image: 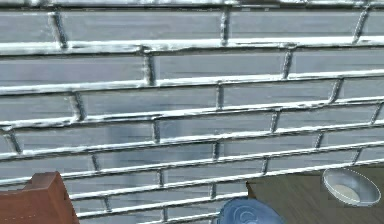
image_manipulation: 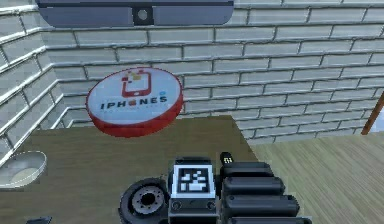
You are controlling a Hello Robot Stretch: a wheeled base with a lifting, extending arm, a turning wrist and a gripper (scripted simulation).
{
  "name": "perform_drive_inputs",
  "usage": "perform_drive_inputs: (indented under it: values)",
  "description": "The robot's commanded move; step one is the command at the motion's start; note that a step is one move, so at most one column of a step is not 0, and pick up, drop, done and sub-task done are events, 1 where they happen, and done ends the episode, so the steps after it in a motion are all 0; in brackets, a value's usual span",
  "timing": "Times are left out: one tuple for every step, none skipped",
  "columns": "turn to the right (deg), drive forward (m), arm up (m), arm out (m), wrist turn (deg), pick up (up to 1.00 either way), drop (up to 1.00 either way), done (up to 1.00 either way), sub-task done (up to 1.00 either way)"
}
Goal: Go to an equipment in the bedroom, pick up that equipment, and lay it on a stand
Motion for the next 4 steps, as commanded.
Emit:
perform_drive_inputs:
  values:
    - [45.0,0.00,0.00,0.00,0.0,0.00,0.00,0.00,0.00]
    - [45.0,0.00,0.00,0.00,0.0,0.00,0.00,0.00,0.00]
    - [45.0,0.00,0.00,0.00,0.0,0.00,0.00,0.00,0.00]
    - [21.0,0.00,0.00,0.00,0.0,0.00,0.00,0.00,0.00]
